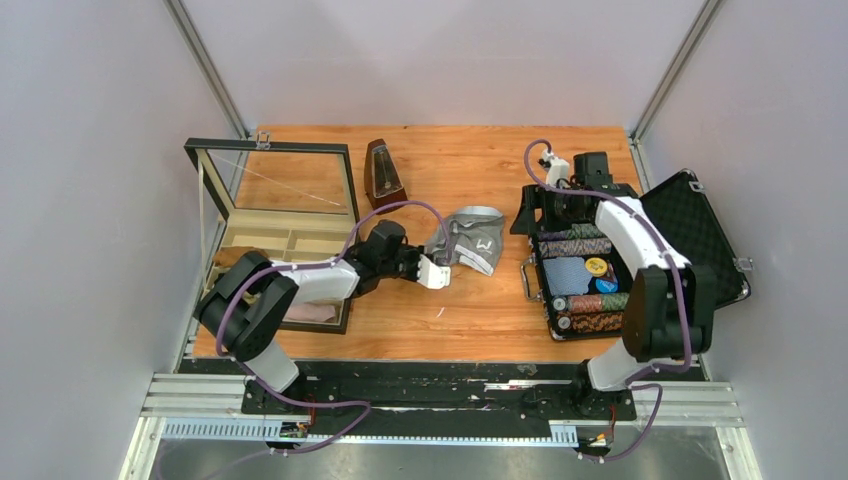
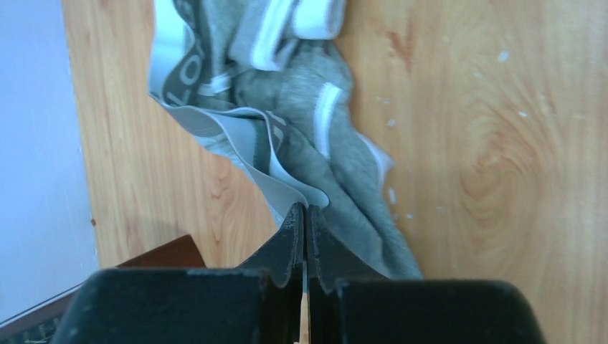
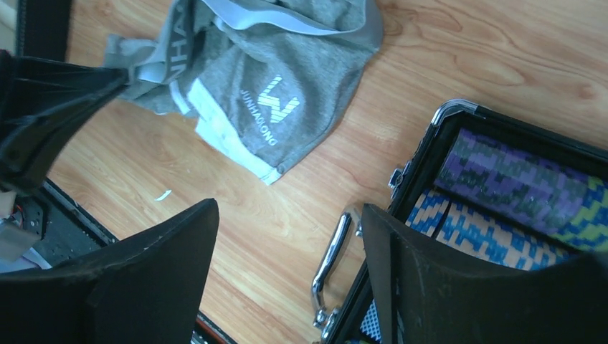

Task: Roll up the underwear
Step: Flatten out the underwear at the center of the board.

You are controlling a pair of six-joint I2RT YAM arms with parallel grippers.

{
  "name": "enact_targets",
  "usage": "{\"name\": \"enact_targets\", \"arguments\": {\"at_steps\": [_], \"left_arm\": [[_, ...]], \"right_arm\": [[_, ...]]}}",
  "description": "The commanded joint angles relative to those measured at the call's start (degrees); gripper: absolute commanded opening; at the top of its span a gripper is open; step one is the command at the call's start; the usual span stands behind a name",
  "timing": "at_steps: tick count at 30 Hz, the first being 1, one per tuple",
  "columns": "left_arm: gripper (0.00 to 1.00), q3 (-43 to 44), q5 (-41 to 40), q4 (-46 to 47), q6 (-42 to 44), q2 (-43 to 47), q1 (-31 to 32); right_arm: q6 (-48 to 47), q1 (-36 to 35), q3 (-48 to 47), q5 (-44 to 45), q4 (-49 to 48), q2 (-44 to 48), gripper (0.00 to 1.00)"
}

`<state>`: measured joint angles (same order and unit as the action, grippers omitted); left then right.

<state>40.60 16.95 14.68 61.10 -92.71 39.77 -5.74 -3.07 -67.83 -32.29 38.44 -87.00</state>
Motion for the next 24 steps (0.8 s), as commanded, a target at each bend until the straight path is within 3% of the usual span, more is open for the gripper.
{"name": "enact_targets", "arguments": {"at_steps": [1, 5, 9, 15, 24], "left_arm": [[0.0, 6.3, -2.1, -1.9, -6.2, 1.8, -1.1], [0.0, 16.7, 3.0, -17.2, -16.7, 1.2, -3.5], [0.0, 24.5, 6.5, -27.7, -23.7, -1.7, -4.7], [0.0, 33.2, 7.7, -33.8, -33.7, -6.7, -6.3], [0.0, 37.1, 4.4, -35.0, -39.9, -10.0, -8.5]], "right_arm": [[-0.9, 0.3, -5.3, -1.9, -2.3, -6.9, 0.7], [-14.9, 0.2, -11.5, -8.5, 0.0, -13.6, 0.72], [-21.8, 0.1, -17.9, -6.8, 0.4, -21.1, 0.75], [-24.2, -0.1, -25.8, -8.4, 2.9, -31.2, 0.76], [-23.2, -0.3, -28.1, -10.7, 2.6, -35.9, 0.7]]}}
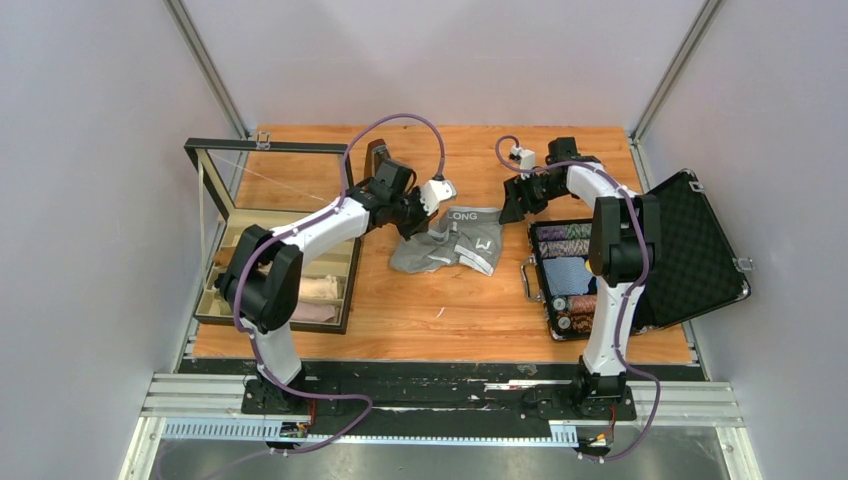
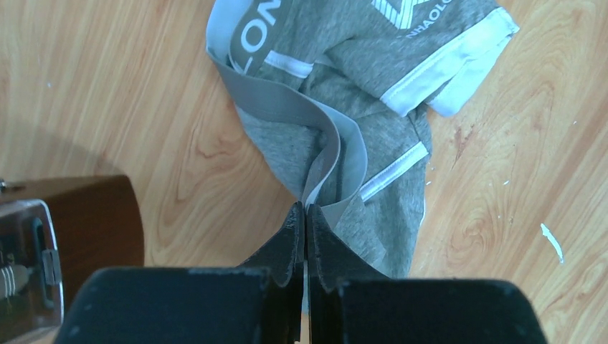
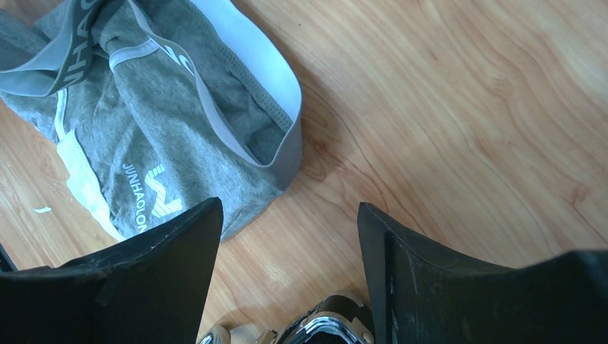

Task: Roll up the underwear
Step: Flatten out the underwear at the center of the board.

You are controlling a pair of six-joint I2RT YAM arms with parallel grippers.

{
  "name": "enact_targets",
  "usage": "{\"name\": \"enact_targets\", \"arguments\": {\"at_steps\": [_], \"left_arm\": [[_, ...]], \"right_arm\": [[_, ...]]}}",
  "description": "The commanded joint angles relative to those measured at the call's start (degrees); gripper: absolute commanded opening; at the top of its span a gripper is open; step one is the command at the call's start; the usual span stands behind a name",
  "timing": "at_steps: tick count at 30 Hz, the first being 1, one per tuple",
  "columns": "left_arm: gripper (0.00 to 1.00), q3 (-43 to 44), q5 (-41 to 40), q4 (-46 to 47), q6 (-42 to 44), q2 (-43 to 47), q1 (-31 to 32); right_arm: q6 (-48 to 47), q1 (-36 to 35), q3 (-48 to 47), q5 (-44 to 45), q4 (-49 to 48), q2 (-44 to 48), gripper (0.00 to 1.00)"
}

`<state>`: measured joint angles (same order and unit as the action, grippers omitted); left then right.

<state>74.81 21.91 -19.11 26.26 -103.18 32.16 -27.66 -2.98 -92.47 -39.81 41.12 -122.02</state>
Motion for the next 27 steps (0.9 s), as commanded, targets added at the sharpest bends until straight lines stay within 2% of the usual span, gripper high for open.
{"name": "enact_targets", "arguments": {"at_steps": [1, 7, 10, 13, 14, 15, 17, 22, 27], "left_arm": [[0.0, 2.9, -0.6, -1.2, -5.5, 0.5, -1.1], [0.0, 3.0, -1.8, -1.3, -6.1, 0.6, -1.5], [0.0, 3.2, -2.6, -1.5, -6.3, 0.7, -1.7], [0.0, 3.5, -3.6, -1.7, -6.5, 0.5, -2.1], [0.0, 3.5, -3.8, -1.8, -6.7, 0.6, -2.2], [0.0, 3.5, -4.0, -1.8, -6.8, 0.5, -2.4], [0.0, 3.9, -4.3, -2.3, -6.9, 0.7, -2.8], [0.0, 4.4, -6.2, -3.5, -6.6, 3.9, -4.9], [0.0, 0.5, -4.5, -1.0, -8.4, 12.8, -8.7]], "right_arm": [[-1.1, -0.5, -3.8, -3.4, -0.1, -1.3, 0.69], [-1.2, -1.4, -6.0, -5.4, -0.1, -3.6, 0.63], [-1.1, -2.0, -6.3, -6.1, 0.1, -4.3, 0.55], [-1.4, -2.5, -6.3, -6.7, 0.4, -5.0, 0.37], [-1.6, -2.7, -6.3, -6.5, 0.4, -5.1, 0.23], [-1.7, -2.9, -6.2, -6.1, 0.4, -5.0, 0.13], [-1.1, -2.9, -6.6, -5.3, 0.3, -4.0, 0.0], [-0.2, -2.8, -6.2, -5.7, 0.8, 6.9, 0.0], [-0.1, -2.8, -1.5, -7.2, 2.3, 19.6, 0.0]]}}
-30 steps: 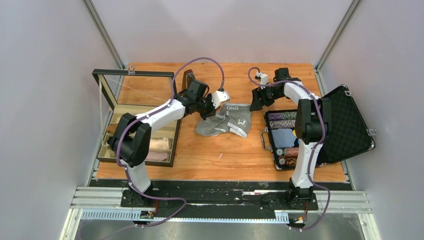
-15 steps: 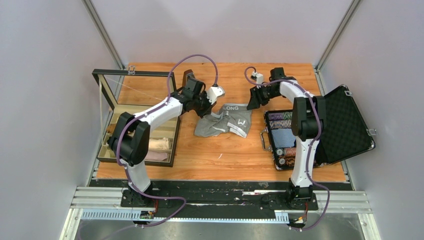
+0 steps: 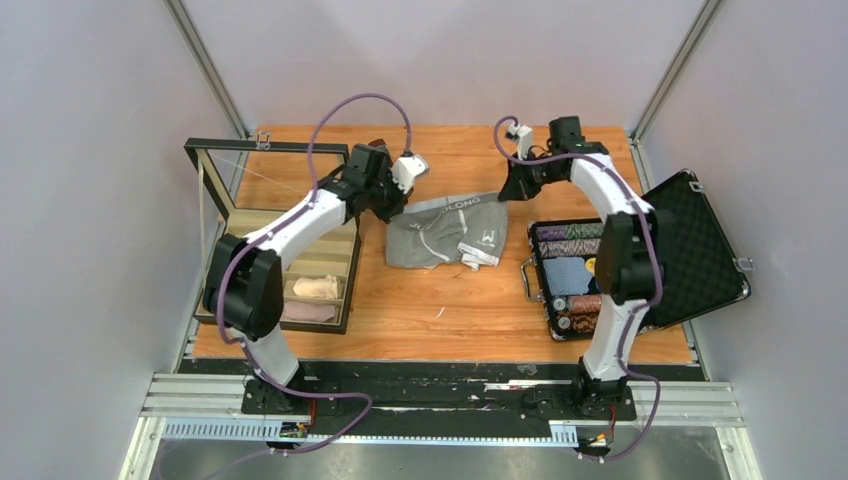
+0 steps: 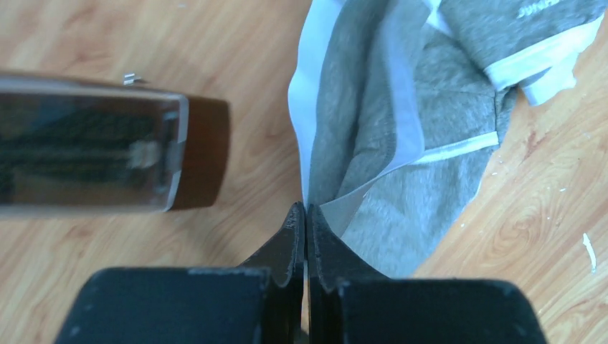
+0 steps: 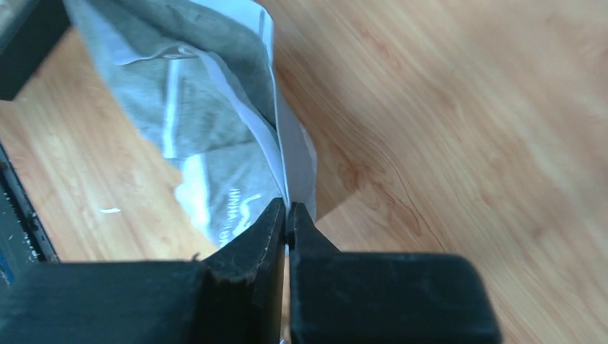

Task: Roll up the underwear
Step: Flatten out the underwear at the center of the board.

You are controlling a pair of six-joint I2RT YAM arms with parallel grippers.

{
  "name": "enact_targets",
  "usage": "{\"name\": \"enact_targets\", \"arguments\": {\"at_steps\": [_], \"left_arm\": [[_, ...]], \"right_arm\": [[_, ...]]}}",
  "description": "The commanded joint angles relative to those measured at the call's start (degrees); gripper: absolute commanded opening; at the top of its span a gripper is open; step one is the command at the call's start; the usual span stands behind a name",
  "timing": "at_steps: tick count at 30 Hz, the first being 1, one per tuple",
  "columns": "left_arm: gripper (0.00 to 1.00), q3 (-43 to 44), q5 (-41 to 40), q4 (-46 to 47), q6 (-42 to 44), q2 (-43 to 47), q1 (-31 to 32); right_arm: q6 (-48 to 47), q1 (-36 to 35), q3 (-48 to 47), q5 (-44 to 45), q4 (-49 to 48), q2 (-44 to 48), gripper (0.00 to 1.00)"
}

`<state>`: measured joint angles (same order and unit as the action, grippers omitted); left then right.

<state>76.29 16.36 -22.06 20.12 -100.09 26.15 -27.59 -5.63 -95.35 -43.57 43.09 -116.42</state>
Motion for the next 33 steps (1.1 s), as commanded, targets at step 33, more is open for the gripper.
{"name": "enact_targets", "arguments": {"at_steps": [33], "left_arm": [[0.0, -14.2, 2.2, -3.1, -17.5, 23.8, -2.2]], "right_arm": [[17.3, -5.5, 29.4, -2.6, -0.3, 36.1, 0.0]]}}
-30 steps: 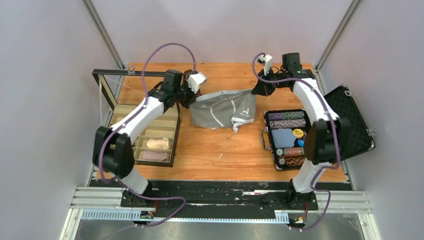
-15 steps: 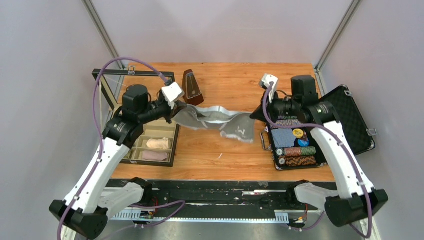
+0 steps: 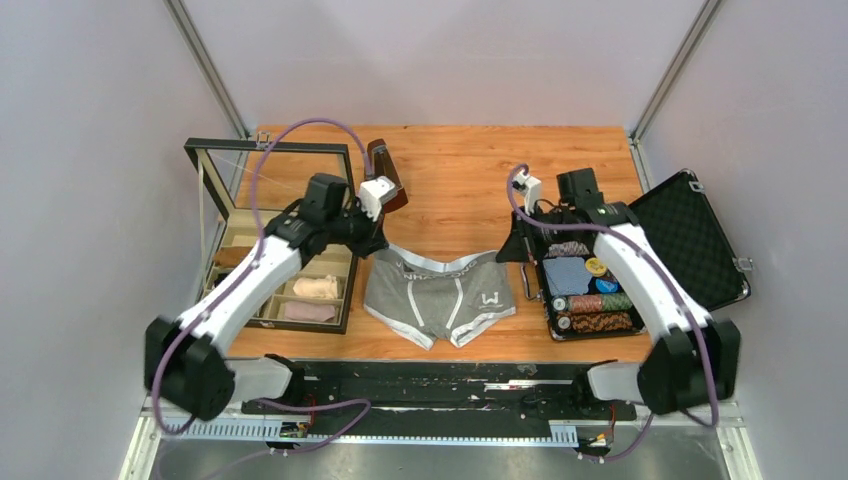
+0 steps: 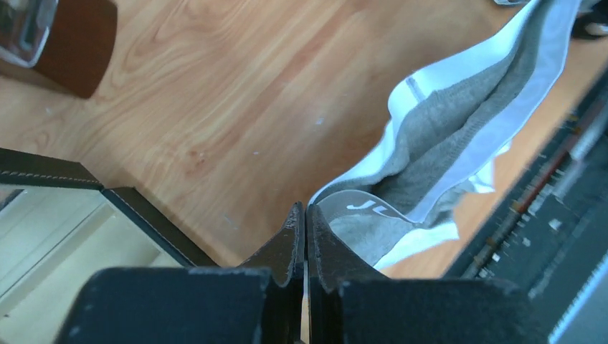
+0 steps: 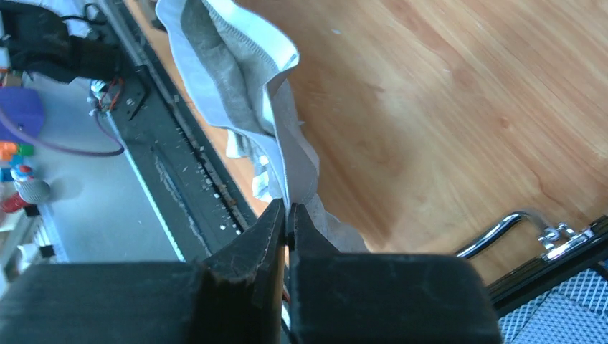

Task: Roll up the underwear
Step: Flatten out the underwear at the center of the board.

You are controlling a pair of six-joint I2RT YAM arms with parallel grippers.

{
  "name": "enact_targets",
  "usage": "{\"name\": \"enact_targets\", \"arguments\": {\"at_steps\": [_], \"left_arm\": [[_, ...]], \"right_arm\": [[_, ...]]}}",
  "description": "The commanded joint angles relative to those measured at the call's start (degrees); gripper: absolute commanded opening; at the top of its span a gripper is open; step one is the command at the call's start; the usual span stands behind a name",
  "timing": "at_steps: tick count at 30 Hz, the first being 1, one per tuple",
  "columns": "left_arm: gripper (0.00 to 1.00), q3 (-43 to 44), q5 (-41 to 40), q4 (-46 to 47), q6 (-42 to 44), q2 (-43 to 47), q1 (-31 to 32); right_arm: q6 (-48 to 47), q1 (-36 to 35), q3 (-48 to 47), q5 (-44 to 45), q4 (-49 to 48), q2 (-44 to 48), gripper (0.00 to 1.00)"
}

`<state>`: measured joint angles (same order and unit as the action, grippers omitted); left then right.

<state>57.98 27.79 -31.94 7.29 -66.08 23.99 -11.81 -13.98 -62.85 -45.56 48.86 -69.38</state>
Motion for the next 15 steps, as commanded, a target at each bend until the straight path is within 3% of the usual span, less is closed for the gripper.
{"name": "enact_targets", "arguments": {"at_steps": [1, 5, 7, 10, 12, 15], "left_arm": [[0.0, 5.1, -10.3, 8.5, -4.9, -15.0, -0.1], [0.01, 11.8, -14.7, 10.1, -4.0, -27.6, -0.1], [0.13, 16.0, -18.0, 8.3, -4.7, -33.2, -0.1], [0.48, 24.2, -23.8, 1.9, -6.7, -39.3, -0.2], [0.53, 25.8, -24.1, 1.9, -6.9, -38.8, -0.2], [0.6, 22.4, -22.9, 5.2, -6.9, -35.0, -0.2]], "right_arm": [[1.2, 3.5, -5.3, -0.5, -6.7, -14.8, 0.0], [-0.2, 4.7, -13.8, 2.8, -8.5, -29.2, 0.0], [-0.5, 4.9, -17.8, 6.5, -9.0, -35.4, 0.02], [0.6, 5.9, -22.6, 12.0, -10.2, -41.2, 0.24], [1.8, 6.7, -24.9, 13.6, -11.0, -42.1, 0.4], [2.2, 6.7, -25.4, 14.0, -11.4, -39.8, 0.47]]}}
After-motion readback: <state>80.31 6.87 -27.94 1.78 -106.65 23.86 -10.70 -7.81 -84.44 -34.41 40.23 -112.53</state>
